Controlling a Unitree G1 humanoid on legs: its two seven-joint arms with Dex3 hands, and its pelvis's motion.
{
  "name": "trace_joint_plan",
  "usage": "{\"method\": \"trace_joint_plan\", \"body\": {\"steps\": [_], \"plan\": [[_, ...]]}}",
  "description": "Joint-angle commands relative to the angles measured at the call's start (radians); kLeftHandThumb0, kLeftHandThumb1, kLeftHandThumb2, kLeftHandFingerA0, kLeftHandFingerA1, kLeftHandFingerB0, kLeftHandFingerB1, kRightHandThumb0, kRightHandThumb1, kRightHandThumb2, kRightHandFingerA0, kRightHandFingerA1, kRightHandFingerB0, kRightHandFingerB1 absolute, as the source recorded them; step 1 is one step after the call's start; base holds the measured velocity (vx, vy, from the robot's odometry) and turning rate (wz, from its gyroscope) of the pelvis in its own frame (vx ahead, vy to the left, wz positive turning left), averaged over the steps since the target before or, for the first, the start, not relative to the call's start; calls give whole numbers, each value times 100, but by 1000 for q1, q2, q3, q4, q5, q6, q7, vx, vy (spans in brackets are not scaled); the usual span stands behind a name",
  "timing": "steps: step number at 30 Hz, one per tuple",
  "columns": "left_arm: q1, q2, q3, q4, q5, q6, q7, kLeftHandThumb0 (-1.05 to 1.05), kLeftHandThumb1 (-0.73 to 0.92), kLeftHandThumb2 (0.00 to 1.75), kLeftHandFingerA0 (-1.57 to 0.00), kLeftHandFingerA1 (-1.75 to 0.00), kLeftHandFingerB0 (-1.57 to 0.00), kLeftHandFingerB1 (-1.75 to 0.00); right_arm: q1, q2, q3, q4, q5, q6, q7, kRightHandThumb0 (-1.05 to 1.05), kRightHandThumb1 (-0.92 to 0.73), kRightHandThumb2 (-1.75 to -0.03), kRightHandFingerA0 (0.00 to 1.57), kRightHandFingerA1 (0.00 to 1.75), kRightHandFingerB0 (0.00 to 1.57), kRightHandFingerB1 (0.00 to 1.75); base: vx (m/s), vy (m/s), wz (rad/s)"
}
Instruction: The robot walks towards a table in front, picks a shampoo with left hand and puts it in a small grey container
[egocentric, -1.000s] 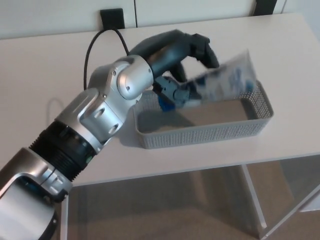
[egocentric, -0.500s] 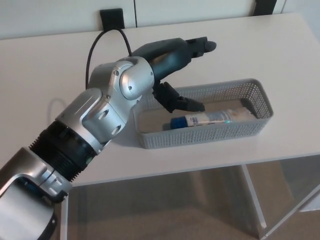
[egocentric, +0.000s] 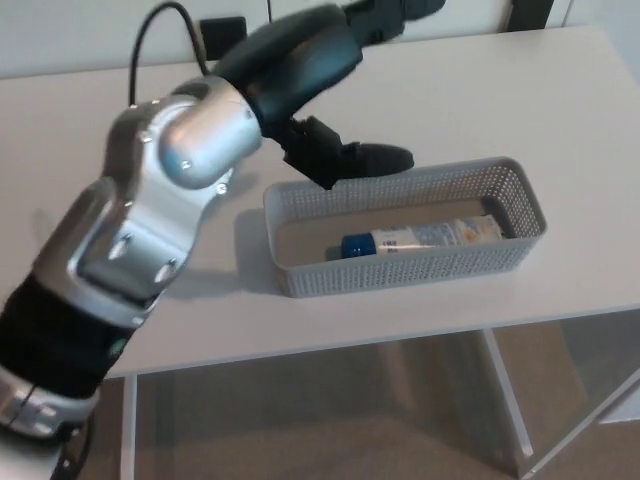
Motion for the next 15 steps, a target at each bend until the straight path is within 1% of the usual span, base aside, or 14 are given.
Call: {"method": "trace_joint_plan", "body": {"steps": [1,2,4,5,6,7,8,9,10,11,12,13,14,15], "plan": [[278,123,316,-613,-311,18,-154,-35,24,86,0,-48,-1,-49,23,-33,13,8,-17,4,4,-32,-66,-59,66,48,52,41,0,0,0],[327,131,361,-667,-350,25,-166,-31,26,87,-7,-51,-6,-50,24,-32,11,11,-16,5,4,-32,-67,-60,67,48,54,41,0,0,0],[439,138,457,-763,-445,46,-194,-30,26,87,-8,-51,-8,-50,26,-29,3,22,-8,11,9,-33,-66,-59,65,47,53,41,0,0,0],[492,137,490,-795,-478,47,-202,-59,42,70,-25,-41,-20,-39,30,-28,3,23,-8,11,9,-31,-67,-59,66,48,53,41,0,0,0],[548,135,523,-826,-513,45,-209,-59,42,70,-25,-41,-20,-39,35,-27,4,24,-9,11,10,-31,-67,-59,66,48,53,41,0,0,0],[708,129,598,-870,-596,1,-239,-60,43,73,-34,-44,-29,-41,44,-26,1,26,-5,15,11,-30,-66,-59,65,49,54,42,0,0,0],[839,129,650,-887,-648,-34,-277,-63,44,75,-38,-45,-31,-42,52,-27,5,29,-10,14,12,-30,-68,-60,65,49,53,42,0,0,0],[908,124,671,-880,-659,-76,-300,-64,45,76,-42,-47,-33,-43,56,-27,8,32,-13,15,11,-30,-68,-60,65,49,53,42,0,0,0],[960,118,684,-873,-661,-121,-315,-64,45,76,-42,-47,-33,-43,59,-26,8,33,-13,18,10,-30,-68,-60,65,49,53,42,0,0,0],[1084,99,717,-842,-672,-188,-356,-58,52,57,-51,-38,-40,-33,64,-21,14,37,-20,27,4,-32,-68,-60,66,49,53,41,0,0,0],[1223,67,740,-776,-687,-242,-403,-55,52,56,-55,-41,-40,-33,67,-18,17,40,-23,27,-1,-31,-69,-60,66,48,52,41,0,0,0],[1314,47,753,-736,-700,-270,-432,-53,51,56,-52,-41,-39,-33,73,-16,18,41,-24,26,-3,-31,-68,-59,66,49,53,41,0,0,0],[1360,38,757,-718,-707,-279,-445,-53,51,56,-52,-41,-39,-33,79,-15,17,42,-23,25,-3,-31,-68,-59,66,49,53,41,0,0,0],[1425,19,759,-638,-716,-339,-481,-51,52,56,-50,-43,-39,-33,80,-12,21,41,-26,27,-6,-31,-68,-59,66,48,53,41,0,0,0]]}}
